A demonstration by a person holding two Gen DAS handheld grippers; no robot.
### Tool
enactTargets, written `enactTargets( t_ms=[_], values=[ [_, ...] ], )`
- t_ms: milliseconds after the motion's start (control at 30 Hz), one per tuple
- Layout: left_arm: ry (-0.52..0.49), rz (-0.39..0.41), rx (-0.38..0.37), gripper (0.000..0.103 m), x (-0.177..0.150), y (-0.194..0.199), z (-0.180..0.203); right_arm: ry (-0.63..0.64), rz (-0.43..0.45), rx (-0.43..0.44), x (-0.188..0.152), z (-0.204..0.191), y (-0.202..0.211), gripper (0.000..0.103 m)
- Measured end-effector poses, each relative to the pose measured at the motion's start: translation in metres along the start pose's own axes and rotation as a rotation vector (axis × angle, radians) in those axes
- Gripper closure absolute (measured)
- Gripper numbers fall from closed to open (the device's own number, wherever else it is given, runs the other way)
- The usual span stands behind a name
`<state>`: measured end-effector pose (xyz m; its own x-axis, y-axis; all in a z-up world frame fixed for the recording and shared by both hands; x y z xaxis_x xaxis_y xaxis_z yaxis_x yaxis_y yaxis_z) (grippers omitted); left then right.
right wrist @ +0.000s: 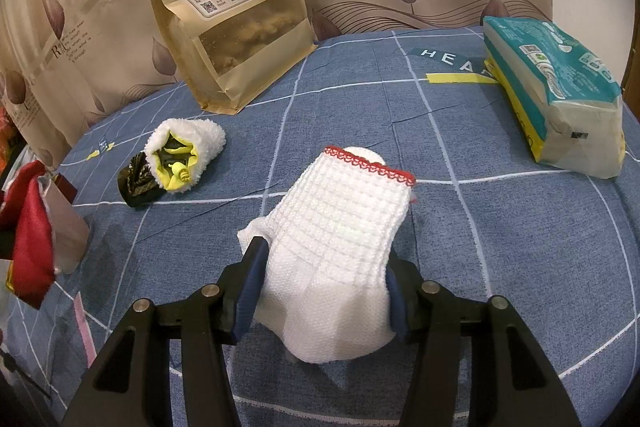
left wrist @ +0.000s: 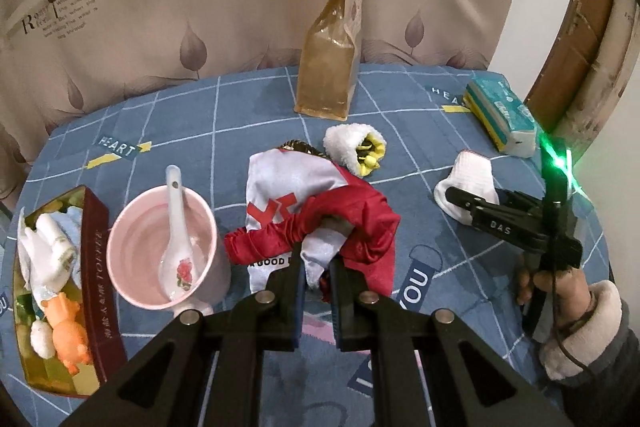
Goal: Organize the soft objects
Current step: 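Carry the red-white cloth with the left gripper over the gold tray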
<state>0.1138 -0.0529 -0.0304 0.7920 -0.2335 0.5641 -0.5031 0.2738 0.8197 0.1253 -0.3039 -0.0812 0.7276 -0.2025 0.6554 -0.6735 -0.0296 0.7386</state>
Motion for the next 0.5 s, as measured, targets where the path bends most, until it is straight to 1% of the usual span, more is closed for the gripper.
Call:
enactTargets(
  t_ms=[500],
  values=[
    [-0.027, 0.089, 0.021, 0.093, 0.006, 0.054, -0.004, 0.001, 0.0, -0.003, 0.0, -0.001, -0.001, 0.051]
  ],
)
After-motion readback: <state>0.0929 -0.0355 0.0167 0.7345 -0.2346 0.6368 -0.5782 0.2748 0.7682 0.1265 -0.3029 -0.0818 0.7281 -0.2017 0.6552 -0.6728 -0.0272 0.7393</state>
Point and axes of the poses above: each gripper's, at about its wrist camera, not at the fingertips, and y roughly against the way its jaws point, z to its right, x to its top, the point moved 5 cm from there along -y, roughly the way its jaws point, and after that the axes turned 2 degrees about y, right-handed, at the moved point
